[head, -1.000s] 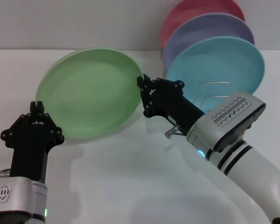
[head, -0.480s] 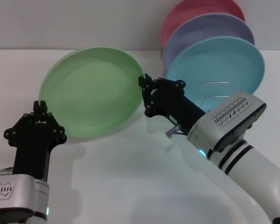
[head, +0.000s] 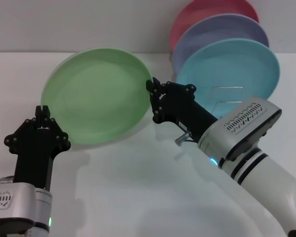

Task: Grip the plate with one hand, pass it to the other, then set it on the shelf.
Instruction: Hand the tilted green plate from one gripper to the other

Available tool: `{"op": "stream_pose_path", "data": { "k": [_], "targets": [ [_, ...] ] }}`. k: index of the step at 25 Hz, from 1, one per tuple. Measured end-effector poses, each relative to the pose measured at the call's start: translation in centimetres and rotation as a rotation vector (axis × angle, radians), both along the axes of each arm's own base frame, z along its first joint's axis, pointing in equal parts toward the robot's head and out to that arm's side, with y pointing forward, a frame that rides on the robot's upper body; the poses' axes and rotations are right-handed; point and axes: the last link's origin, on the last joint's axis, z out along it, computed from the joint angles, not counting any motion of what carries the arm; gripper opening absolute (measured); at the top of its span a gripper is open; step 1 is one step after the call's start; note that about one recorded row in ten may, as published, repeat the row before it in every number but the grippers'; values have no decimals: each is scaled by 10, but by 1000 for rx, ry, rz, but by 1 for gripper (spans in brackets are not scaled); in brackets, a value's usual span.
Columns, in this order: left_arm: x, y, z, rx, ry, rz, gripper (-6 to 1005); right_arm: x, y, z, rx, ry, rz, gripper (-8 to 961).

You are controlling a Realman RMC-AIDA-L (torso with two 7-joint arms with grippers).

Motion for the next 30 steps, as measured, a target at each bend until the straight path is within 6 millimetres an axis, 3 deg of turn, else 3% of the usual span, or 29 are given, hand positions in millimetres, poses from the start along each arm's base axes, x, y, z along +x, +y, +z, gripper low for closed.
{"op": "stream_pose_path", "data": {
  "k": [8, 19, 26, 30],
  "targets": [
    [-7, 0, 2, 0, -33, -19, 70, 2, 0, 1, 6, -3, -2, 23],
    [-14, -6, 12, 56, -94, -47, 293, 4, 3, 4, 23, -7, -8, 16],
    [-13, -10, 15, 72, -124, -71, 584, 4, 5, 6, 32, -2, -12, 17],
    [-28, -27, 39, 171, -280, -195, 681, 1, 1, 9, 51, 17, 26, 17]
  ]
}}
